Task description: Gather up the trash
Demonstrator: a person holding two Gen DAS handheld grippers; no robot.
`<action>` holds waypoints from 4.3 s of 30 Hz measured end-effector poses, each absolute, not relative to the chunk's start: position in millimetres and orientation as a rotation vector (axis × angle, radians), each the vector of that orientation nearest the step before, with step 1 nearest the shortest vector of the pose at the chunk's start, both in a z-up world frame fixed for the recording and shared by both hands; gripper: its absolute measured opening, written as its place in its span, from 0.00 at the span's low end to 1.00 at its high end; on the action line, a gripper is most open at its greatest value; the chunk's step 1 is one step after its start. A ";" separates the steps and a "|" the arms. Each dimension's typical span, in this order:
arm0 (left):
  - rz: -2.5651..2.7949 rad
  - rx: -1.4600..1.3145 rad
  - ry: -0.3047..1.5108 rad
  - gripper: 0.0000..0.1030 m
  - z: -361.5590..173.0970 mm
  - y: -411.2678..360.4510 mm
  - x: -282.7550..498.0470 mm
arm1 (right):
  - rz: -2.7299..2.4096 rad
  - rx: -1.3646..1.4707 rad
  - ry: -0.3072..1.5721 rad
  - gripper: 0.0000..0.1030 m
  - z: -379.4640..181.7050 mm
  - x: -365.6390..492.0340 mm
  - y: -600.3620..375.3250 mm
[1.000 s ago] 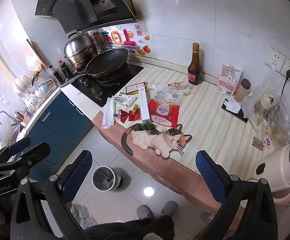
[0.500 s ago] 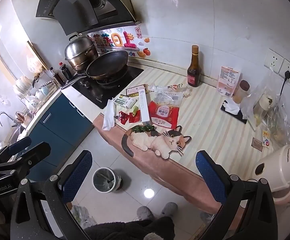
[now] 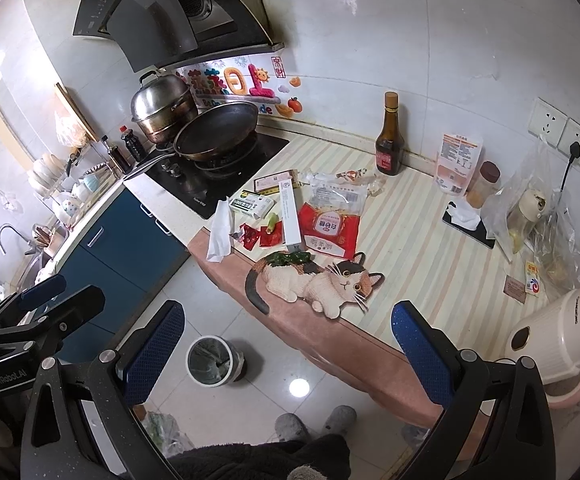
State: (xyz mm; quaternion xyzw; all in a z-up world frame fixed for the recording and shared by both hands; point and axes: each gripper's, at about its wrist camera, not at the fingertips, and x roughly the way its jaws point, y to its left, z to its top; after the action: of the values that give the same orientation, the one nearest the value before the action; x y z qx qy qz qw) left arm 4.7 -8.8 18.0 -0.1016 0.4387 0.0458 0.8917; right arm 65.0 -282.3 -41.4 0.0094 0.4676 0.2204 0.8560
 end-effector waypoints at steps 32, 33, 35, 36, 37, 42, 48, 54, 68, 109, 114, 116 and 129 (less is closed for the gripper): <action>0.076 -0.223 0.906 1.00 26.3 -25.2 6.4 | 0.474 0.028 0.972 1.00 -16.9 59.2 -281.2; 0.073 -0.221 0.907 1.00 26.6 -27.1 6.5 | 0.472 0.028 0.970 1.00 -21.1 58.3 -282.9; 0.072 -0.215 0.904 1.00 26.9 -29.6 5.2 | 0.471 0.034 0.968 1.00 -18.4 59.3 -282.8; 0.073 -0.215 0.902 1.00 27.6 -29.7 5.4 | 0.471 0.034 0.969 1.00 -22.1 58.7 -283.6; 0.074 -0.216 0.900 1.00 28.2 -29.9 6.0 | 0.471 0.035 0.967 1.00 -20.0 58.6 -283.0; 0.078 -0.221 0.892 1.00 29.4 -25.2 2.9 | 0.481 0.036 0.966 1.00 -15.4 58.2 -282.8; 0.076 -0.218 0.892 1.00 29.5 -24.3 2.5 | 0.495 0.029 0.960 1.00 -20.5 57.7 -285.8; 0.077 -0.217 0.889 1.00 30.6 -23.4 1.5 | 0.500 0.033 0.959 1.00 -23.0 58.3 -285.4; 0.070 -0.209 0.879 1.00 31.4 -23.6 3.7 | 0.502 0.042 0.955 1.00 -24.9 59.0 -277.4; 0.402 -0.355 1.458 0.01 -325.0 100.2 301.2 | 0.182 0.161 1.500 0.83 -412.9 415.3 -203.2; 0.423 -0.277 1.447 0.00 -315.4 92.9 295.1 | 0.201 0.194 1.524 0.80 -432.3 427.1 -191.5; 0.428 -0.241 1.443 0.00 -310.4 89.4 293.9 | 0.205 0.125 1.484 0.61 -428.2 426.1 -179.8; 0.438 -0.131 1.334 0.00 -256.3 55.3 289.6 | 0.176 0.109 1.308 0.07 -371.5 413.2 -198.1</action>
State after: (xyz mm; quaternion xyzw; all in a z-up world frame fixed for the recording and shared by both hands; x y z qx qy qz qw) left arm 289.6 55.3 -256.3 -0.0602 0.6131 0.2012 0.7615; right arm 413.2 -198.1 -371.5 0.0508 0.6074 0.0819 0.7885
